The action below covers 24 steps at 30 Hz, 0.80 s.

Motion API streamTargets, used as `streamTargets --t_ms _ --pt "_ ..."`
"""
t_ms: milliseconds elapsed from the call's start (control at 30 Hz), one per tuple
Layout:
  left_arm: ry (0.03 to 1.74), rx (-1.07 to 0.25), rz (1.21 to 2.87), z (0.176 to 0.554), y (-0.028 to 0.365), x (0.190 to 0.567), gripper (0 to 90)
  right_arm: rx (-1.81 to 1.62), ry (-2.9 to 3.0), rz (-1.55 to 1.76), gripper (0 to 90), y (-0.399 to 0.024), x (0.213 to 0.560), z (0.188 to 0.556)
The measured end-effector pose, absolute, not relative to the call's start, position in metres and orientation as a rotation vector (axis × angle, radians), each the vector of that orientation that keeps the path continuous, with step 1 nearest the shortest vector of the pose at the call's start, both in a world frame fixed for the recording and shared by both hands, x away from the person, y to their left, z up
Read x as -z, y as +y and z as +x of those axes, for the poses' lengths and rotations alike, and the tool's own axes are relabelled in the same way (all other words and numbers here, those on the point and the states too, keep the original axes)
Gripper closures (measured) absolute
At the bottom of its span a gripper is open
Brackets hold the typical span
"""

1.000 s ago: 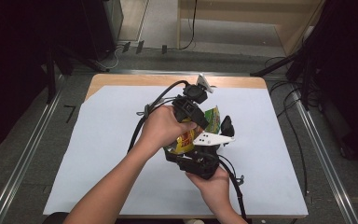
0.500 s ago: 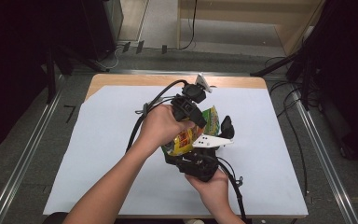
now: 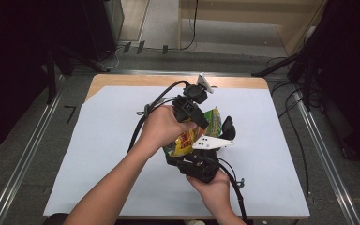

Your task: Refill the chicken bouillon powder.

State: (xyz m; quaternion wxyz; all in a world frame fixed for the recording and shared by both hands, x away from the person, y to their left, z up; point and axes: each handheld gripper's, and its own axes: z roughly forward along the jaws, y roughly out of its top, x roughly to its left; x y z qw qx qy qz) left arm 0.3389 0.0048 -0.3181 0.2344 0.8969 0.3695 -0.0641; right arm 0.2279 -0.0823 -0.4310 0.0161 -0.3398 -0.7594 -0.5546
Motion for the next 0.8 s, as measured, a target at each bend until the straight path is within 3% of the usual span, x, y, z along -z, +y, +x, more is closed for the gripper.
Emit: streamTargets --t_ms 800 --pt "1.001 0.188 2.467 0.3374 0.0021 0.3177 89.1 1.732 -2.359 -1.059 74.2 -0.082 0.4323 0.2273"
